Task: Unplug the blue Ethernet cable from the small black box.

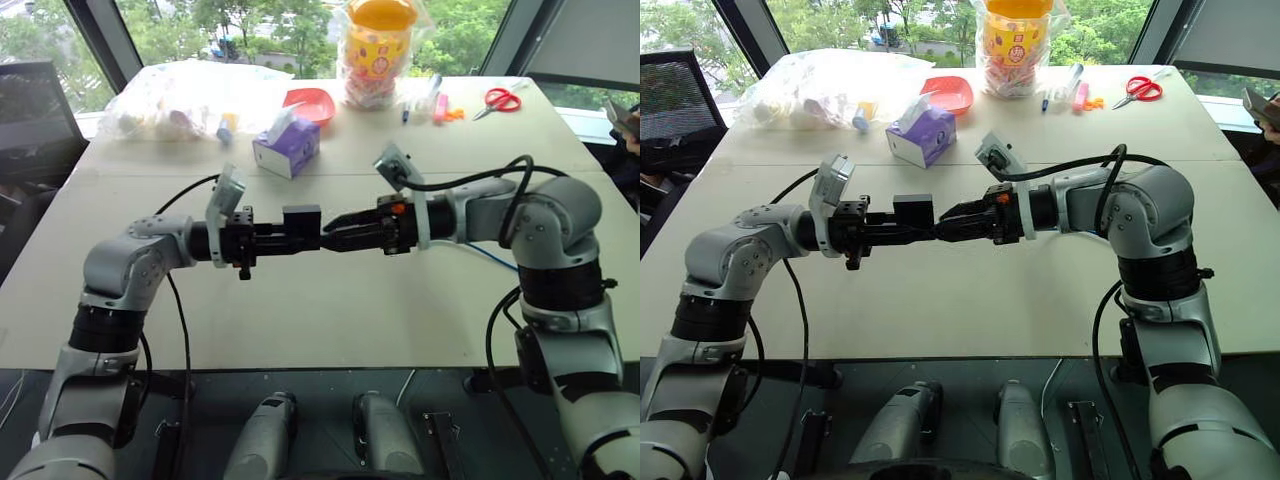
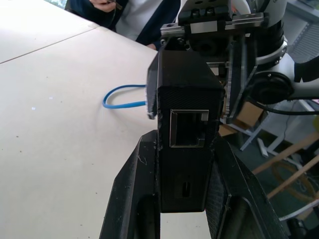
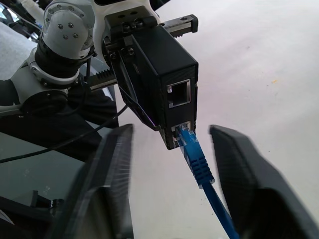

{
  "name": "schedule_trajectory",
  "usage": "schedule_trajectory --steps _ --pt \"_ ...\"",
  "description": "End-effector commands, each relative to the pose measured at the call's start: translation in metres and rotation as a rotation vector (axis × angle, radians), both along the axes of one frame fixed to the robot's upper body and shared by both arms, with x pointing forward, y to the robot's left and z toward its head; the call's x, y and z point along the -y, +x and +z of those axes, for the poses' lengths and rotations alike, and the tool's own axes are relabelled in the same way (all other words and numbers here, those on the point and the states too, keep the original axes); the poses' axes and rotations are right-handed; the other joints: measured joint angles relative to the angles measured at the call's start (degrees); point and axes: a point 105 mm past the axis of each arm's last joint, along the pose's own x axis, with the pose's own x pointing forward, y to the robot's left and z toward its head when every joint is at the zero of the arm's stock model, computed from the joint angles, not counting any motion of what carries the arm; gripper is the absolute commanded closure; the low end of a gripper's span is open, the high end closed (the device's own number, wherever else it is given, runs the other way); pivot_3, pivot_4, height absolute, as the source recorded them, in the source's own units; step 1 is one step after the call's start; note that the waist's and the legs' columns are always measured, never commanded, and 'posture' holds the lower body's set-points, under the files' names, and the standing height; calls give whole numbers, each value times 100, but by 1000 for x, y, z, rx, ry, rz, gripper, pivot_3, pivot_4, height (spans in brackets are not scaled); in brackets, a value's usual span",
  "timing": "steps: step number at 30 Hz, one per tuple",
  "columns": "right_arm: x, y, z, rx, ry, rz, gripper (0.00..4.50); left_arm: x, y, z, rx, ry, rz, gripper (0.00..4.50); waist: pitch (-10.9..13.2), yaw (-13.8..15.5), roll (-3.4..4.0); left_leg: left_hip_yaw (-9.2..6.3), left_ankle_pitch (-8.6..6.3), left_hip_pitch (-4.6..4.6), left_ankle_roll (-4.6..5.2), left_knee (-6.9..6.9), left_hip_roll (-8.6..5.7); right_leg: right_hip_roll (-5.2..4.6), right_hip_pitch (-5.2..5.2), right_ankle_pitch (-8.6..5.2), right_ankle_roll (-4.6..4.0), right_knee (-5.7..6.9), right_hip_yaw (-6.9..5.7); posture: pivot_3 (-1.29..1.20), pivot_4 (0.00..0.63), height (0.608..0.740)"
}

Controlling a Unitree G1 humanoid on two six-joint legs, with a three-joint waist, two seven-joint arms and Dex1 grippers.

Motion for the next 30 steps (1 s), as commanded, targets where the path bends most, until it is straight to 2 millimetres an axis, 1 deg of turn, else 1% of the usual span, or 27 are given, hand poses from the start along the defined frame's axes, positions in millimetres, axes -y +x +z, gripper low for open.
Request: schedule_trajectory --steps 1,8,19,22,24,30 --pt "-5 -6 8 37 1 42 2715 2 -2 11 49 -12 -9 3978 0 -1 0 0 0 0 0 0 0 0 0 0 0 0 0 0 150 740" --pt "-8 -8 4 36 -11 54 2715 2 -2 12 44 -21 -6 3978 0 -1 0 0 0 0 0 0 0 0 -1 0 0 0 0 0 150 740" --pt "-6 -8 6 45 -15 61 2715 2 -4 11 45 -11 -11 3978 0 -1 0 0 0 0 0 0 0 0 -1 0 0 0 0 0 150 740" --pt "-6 -8 6 47 -17 64 3471 2 -4 11 46 -8 -13 3978 0 -1 0 0 0 0 0 0 0 0 -1 0 0 0 0 0 150 740" --pt "-6 -9 7 47 -17 67 4409 1 -5 11 47 -6 -15 3978 0 -3 0 0 0 0 0 0 0 0 -1 0 0 0 0 0 150 740" --pt "-7 -10 7 46 -15 79 4461 2 -5 11 50 -7 -21 3978 0 -1 0 1 0 0 0 0 0 0 -1 0 0 0 0 0 150 740"
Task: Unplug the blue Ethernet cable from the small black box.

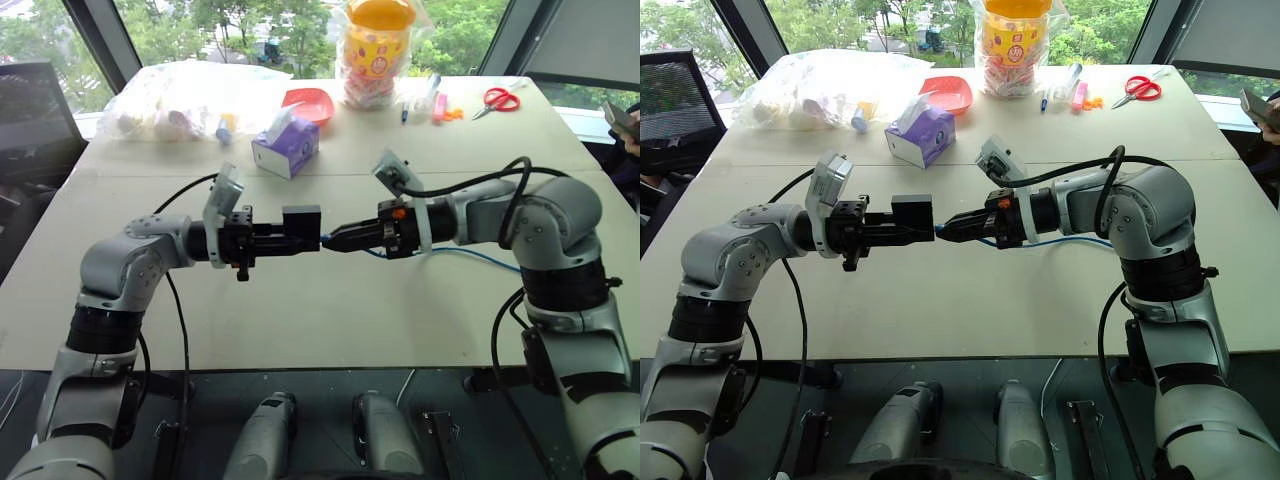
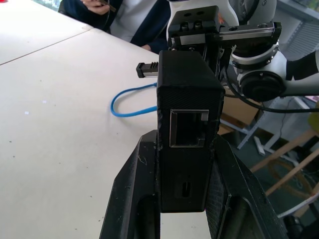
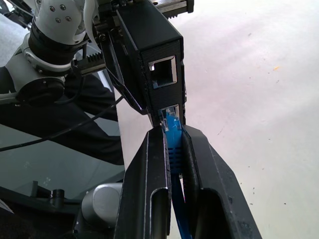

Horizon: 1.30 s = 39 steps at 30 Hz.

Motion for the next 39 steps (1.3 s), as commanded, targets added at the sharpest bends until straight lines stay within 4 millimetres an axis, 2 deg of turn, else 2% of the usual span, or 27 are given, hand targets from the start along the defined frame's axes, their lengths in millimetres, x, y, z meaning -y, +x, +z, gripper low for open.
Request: schedule_trajectory --steps 1,13,21,30,34,35,37,39 --pt "-8 -8 12 51 21 59 4461 2 -2 8 39 -4 -9 3978 0 0 0 0 0 0 0 0 0 0 0 0 0 0 0 0 150 740" --pt "-11 -5 14 36 13 57 4461 2 -7 3 39 19 -32 3978 0 -1 0 0 0 0 0 0 0 0 0 0 0 0 0 0 150 740" --pt "18 12 -12 -16 -49 -9 4461 -5 -9 4 33 32 -31 3978 0 -3 0 1 0 0 0 0 0 0 0 0 0 -1 0 0 150 740" --pt "40 26 -21 -37 -72 -76 4461 -10 -10 7 31 35 -14 3978 0 -20 0 2 0 -1 0 -1 2 0 -1 0 0 -2 0 0 150 740" --pt "69 87 -40 224 -209 -421 4461 -13 17 -10 135 87 139 3978 0 3 -1 6 0 1 0 2 1 0 2 1 -3 -2 0 0 150 740" --pt "73 98 -46 245 -244 -495 4461 -11 24 -16 168 109 175 3978 0 4 -1 10 0 2 0 3 1 0 2 3 -9 -3 0 0 150 740" --pt "79 113 -57 272 -291 -589 4461 -8 31 -28 231 152 200 3978 0 7 -1 13 1 4 -1 3 1 0 2 6 -13 -3 2 0 150 740" --pt "78 118 -59 288 -279 -626 4461 -5 42 -33 265 149 262 3978 0 8 0 15 1 2 -1 0 1 0 -3 8 -10 -3 4 0 150 740"
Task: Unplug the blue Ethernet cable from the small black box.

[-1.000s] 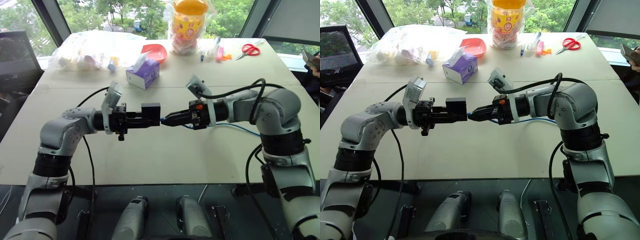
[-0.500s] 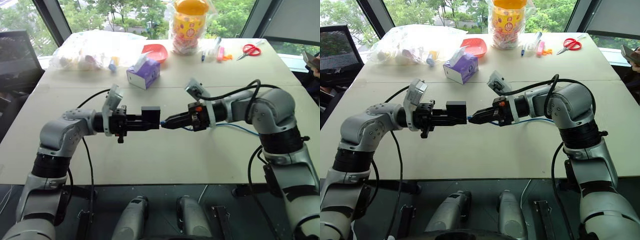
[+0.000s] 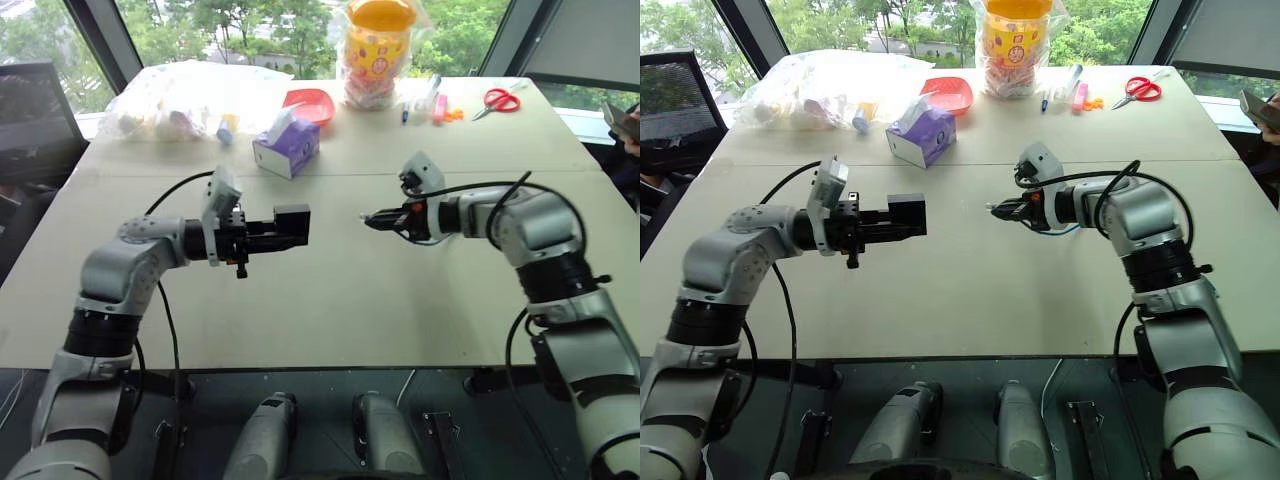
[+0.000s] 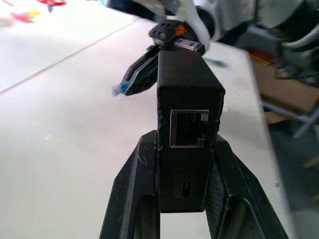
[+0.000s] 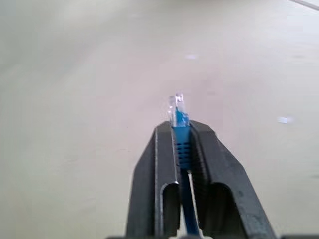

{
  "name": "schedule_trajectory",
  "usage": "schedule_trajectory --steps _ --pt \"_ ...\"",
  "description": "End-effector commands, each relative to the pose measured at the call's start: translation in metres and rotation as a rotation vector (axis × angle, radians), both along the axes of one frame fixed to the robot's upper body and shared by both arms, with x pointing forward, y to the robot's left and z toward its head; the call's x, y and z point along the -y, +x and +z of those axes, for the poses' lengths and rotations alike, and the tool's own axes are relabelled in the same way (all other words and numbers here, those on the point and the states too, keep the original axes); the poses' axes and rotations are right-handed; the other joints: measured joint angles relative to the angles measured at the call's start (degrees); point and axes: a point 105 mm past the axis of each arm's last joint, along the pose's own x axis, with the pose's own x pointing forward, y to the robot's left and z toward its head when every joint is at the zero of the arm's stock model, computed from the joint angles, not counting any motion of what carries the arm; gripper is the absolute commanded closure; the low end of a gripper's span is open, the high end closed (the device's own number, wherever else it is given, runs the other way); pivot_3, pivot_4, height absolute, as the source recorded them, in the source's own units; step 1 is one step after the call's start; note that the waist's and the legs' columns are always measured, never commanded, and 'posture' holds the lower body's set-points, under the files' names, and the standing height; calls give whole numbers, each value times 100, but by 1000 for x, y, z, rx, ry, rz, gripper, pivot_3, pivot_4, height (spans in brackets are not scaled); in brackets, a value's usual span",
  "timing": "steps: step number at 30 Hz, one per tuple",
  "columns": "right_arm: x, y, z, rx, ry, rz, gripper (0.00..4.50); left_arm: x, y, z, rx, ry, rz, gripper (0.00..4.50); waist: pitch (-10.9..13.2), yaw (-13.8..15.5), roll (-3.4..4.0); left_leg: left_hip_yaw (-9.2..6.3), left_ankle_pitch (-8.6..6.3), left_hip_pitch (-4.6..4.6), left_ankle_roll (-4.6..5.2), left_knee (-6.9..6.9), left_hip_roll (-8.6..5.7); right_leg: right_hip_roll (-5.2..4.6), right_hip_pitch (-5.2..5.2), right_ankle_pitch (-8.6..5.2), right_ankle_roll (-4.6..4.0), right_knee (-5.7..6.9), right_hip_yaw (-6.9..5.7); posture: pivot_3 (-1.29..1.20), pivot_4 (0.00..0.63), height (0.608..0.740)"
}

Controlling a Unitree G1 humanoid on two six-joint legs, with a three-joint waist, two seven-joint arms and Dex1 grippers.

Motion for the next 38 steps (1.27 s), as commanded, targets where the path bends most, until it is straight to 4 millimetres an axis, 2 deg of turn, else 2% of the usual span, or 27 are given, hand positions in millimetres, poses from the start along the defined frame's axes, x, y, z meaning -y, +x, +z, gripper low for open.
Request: schedule_trajectory --steps 1,4,9,10,15,17,19,20,26,29,36,38 --pt "5 14 12 98 -6 -81 4076 4 17 -4 120 27 81 3978 0 3 0 1 0 -2 0 -2 0 0 -4 1 2 1 2 0 150 740" --pt "4 15 12 103 22 -113 2833 11 34 -19 186 66 144 3978 0 15 0 0 0 -11 0 -4 -1 1 -13 9 15 3 1 0 150 740" --pt "18 12 23 136 26 -185 144 23 55 -29 217 28 228 3978 0 19 0 -2 0 -10 1 2 -5 1 -9 11 19 4 1 0 150 740" --pt "20 10 26 138 34 -189 32 25 57 -31 225 28 235 3978 0 14 0 -1 0 -10 1 2 -5 1 -9 12 20 4 1 0 150 740" --pt "31 -7 38 165 31 -209 32 31 63 -46 229 38 261 3978 0 -7 0 0 0 -8 2 2 -3 1 -9 12 21 9 0 0 150 740" --pt "36 -21 42 172 41 -216 32 28 65 -65 203 69 284 3978 -1 4 0 0 0 -7 3 2 -3 1 -9 12 21 10 0 0 150 740" --pt "38 -30 43 175 46 -226 0 23 65 -79 186 100 299 2960 -1 1 0 -1 -1 -6 3 4 -3 1 -8 12 22 13 0 0 150 740" --pt "39 -34 43 176 45 -231 0 21 65 -83 180 106 306 2728 -1 0 -1 -1 -1 -6 3 4 -3 1 -8 12 22 14 0 0 150 740" --pt "40 -53 42 160 42 -228 0 5 63 -91 147 117 322 75 -4 -13 1 1 -1 31 4 8 4 3 25 11 23 15 0 0 150 740" --pt "42 -61 38 140 36 -225 0 -3 60 -87 132 104 309 26 -6 -29 0 1 -1 32 4 8 5 3 27 10 23 14 0 0 150 740" --pt "32 -91 29 129 -42 -77 0 -21 46 -60 129 79 259 26 -5 -2 0 0 -2 30 5 4 8 4 23 10 22 13 0 0 150 740" --pt "27 -99 28 134 -50 -25 0 -28 42 -46 114 53 260 26 -4 2 -1 -2 -2 25 5 7 8 4 24 9 22 9 -1 0 150 740"
